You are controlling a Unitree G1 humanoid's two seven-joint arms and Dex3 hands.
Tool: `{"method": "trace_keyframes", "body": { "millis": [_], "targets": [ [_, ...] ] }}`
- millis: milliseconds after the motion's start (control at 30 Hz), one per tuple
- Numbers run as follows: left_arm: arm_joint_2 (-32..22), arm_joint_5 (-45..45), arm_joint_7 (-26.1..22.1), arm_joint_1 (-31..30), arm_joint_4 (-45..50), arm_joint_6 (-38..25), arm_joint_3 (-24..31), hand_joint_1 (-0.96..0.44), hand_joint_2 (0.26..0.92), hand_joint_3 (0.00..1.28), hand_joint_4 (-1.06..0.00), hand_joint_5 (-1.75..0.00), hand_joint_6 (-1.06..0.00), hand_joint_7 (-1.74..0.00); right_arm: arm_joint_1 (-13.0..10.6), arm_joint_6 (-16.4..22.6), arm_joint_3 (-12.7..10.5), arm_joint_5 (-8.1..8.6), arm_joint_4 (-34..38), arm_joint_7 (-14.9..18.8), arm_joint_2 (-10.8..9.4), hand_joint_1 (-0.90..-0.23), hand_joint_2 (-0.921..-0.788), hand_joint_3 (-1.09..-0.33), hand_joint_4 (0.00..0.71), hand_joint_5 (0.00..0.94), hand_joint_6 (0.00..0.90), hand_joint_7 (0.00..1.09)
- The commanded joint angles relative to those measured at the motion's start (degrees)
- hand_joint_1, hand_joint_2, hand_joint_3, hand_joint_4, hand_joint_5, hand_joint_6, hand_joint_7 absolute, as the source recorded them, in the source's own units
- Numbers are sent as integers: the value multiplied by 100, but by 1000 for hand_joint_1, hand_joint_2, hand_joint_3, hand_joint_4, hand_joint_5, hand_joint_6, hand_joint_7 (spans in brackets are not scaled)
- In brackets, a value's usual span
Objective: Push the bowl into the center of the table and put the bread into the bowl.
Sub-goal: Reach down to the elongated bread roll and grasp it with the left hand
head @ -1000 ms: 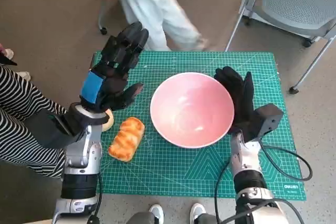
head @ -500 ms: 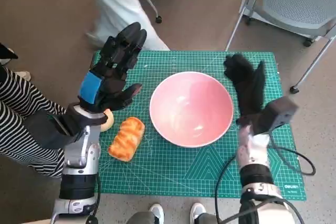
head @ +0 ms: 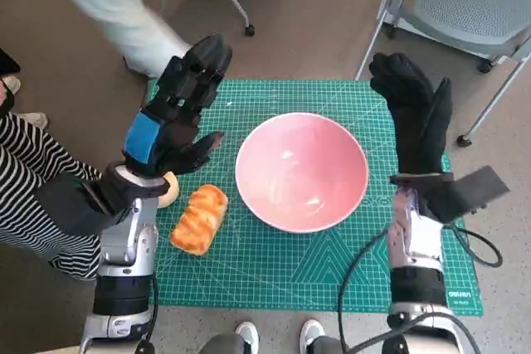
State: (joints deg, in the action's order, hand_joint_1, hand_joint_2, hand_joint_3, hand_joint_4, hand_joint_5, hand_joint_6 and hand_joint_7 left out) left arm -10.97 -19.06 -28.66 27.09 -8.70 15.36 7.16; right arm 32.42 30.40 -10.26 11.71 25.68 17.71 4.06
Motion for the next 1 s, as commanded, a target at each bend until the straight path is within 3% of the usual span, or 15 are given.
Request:
{"method": "trace_keyframes", "body": {
  "millis": [33, 233, 433, 600, 667, 833, 900, 1000],
  "targets": [
    [-132, -5, -81, 144, 46, 14, 28, -566, 921, 335, -49, -35, 1, -415, -320, -290, 233, 150, -899, 244, 125, -681, -921, -769, 173, 4, 52, 565],
    [-470, 334, -261, 289, -309, 532, 79, -575, 921, 322, -55, -35, 1, -417, -482, -577, 320, 203, -1496, 299, 260, -669, -921, -740, 178, 6, 43, 582],
    [-1375, 656, -953, 616, -975, 1372, 121, -568, 921, 326, -83, -46, 1, -422, -606, -769, 340, 167, -1779, 232, 351, -659, -921, -732, 180, 6, 43, 589],
    [-2105, 485, -1970, 868, -1266, 1423, 2, -528, 921, 303, -143, -69, 1, -470, -615, -910, 275, 223, -1754, 181, 369, -666, -921, -718, 188, 10, 56, 598],
    [-2360, 533, -2309, 943, -1347, 1522, -79, -481, 921, 231, -196, -80, 1, -548, -625, -963, 258, 241, -1764, 143, 359, -672, -921, -704, 194, 11, 71, 603],
    [-2517, 553, -2584, 1017, -1477, 1690, -139, -426, 920, 142, -255, -78, -7, -623, -636, -1019, 252, 257, -1795, 109, 353, -676, -921, -687, 198, 12, 84, 605],
    [-2878, 1139, -2697, 1089, -1698, 2580, -306, -398, 909, 121, -277, -76, -35, -616, -649, -1060, 228, 319, -1799, 91, 320, -679, -921, -682, 199, 12, 87, 604],
    [-3155, 1741, -2641, 1196, -2038, 3639, -449, -324, 890, 52, -351, -39, -172, -490, -656, -1097, 195, 389, -1802, 97, 303, -686, -921, -669, 203, 13, 91, 601]
  ]
}}
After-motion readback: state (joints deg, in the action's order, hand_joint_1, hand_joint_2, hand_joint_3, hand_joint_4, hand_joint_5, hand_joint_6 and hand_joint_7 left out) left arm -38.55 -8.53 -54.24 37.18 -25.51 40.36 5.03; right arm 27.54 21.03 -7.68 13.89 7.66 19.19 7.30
